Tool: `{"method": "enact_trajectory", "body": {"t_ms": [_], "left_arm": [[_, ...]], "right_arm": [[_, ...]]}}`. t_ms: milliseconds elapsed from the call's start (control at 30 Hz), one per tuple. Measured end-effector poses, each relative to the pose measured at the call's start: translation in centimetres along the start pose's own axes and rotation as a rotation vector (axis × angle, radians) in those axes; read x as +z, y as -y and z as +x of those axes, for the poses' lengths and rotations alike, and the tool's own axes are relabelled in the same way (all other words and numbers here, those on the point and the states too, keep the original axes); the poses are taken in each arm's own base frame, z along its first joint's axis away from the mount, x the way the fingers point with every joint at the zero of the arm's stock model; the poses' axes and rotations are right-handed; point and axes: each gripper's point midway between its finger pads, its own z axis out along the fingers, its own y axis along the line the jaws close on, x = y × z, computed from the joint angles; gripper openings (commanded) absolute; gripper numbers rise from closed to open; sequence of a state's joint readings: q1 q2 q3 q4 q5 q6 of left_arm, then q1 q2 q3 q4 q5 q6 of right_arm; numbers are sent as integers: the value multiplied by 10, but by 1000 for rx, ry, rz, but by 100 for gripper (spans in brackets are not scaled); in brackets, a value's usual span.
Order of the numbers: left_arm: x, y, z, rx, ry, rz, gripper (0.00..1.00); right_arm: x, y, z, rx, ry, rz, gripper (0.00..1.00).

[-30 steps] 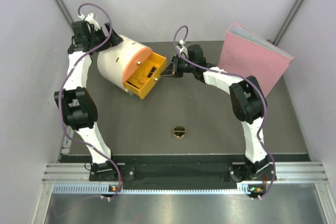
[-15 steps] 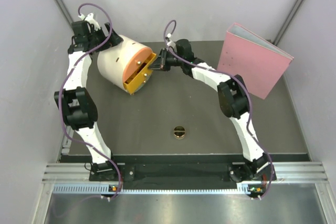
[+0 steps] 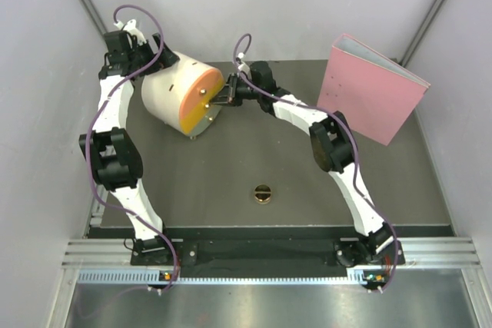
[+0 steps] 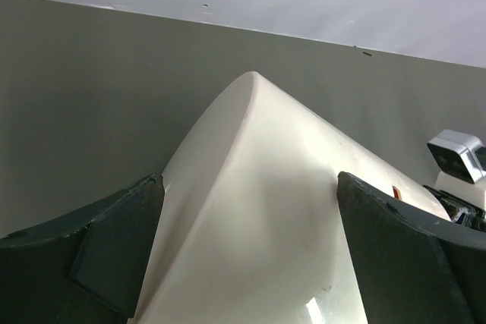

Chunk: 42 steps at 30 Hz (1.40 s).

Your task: Organize the makeup

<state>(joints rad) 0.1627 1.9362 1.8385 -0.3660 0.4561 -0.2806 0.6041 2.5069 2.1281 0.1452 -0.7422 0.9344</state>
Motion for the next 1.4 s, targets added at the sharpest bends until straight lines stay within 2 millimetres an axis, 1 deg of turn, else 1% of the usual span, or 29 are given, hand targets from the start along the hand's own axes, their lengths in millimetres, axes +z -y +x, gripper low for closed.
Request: {"method": "enact_trajectory", "body": {"t_ms": [67,167,200,267,300,367,467,500,567,700,800,967,1067,1200,1400], "left_arm": [[0,0,0,-1,-2,1,99],[0,0,0,0,-1,1,99],[0,0,0,0,-1,1,99],[0,0,0,0,-1,1,99],[0,0,0,0,-1,1,99],[0,0,0,0,-1,1,99],[0,0,0,0,-1,1,99],[0,0,0,0,-1,1,99],[0,0,0,0,-1,1,99],[0,0,0,0,-1,1,99],[0,0,0,0,-1,1,99],[0,0,0,0,-1,1,99],[0,0,0,0,-1,1,99],[0,0,0,0,-1,1,99],[0,0,0,0,-1,1,99]], "right_arm": [[-7,6,6,-4,14,32,4],[-22,13,23,5,-5,79,22],[-27,14,30,2,-13,91,33],[-35,13,37,7,-19,105,41],[-38,12,40,5,-19,107,48],[-43,11,43,11,-16,104,52],[-44,9,44,27,-6,82,59],[-44,9,45,42,-4,73,63],[-43,6,45,75,4,51,63],[-36,1,38,129,43,-30,64],[-30,8,40,176,54,-60,63],[-22,31,49,272,51,-65,60],[-20,41,54,310,47,-57,57],[-19,45,55,330,47,-47,54],[-11,50,46,324,67,-36,50]]}}
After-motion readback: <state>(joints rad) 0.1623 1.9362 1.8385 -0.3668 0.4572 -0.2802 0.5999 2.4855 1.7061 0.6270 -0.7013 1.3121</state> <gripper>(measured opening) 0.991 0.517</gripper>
